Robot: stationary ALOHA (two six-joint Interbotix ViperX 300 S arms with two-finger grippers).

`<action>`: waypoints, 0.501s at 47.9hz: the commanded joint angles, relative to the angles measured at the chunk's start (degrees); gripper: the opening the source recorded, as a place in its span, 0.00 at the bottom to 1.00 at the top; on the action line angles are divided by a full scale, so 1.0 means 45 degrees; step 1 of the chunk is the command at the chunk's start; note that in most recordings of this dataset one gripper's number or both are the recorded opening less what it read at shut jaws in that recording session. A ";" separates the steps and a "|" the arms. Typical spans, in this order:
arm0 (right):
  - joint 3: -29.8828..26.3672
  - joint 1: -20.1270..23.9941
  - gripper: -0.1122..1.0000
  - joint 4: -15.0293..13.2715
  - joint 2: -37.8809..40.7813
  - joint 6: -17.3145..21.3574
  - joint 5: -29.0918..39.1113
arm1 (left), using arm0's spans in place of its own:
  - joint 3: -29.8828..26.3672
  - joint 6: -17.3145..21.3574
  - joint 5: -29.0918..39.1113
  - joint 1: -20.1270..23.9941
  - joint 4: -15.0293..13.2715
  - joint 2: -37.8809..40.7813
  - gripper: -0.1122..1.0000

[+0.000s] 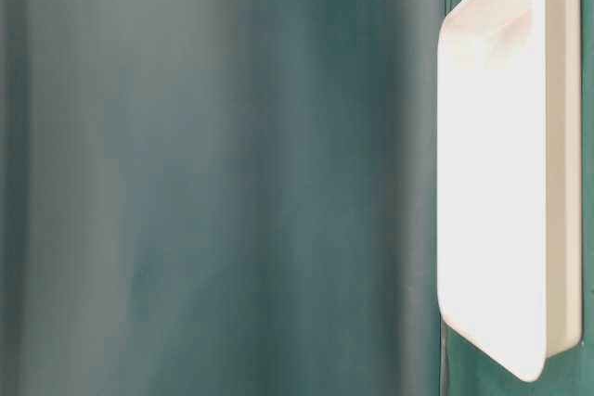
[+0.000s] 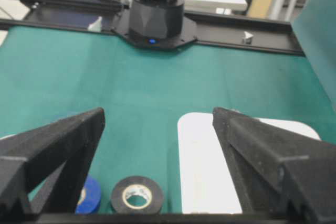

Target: Pick up the tape from a random location and place it into the white case.

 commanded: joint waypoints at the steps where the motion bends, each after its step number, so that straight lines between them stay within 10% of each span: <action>1: -0.0371 -0.0020 0.93 0.0039 0.0117 0.0020 -0.0059 | -0.0352 -0.0039 -0.0039 0.0039 -0.0020 0.0098 0.94; 24: -0.0371 -0.0020 0.93 0.0020 0.0156 0.0020 -0.0059 | -0.0469 -0.0039 0.0430 0.0039 -0.0020 0.0039 0.94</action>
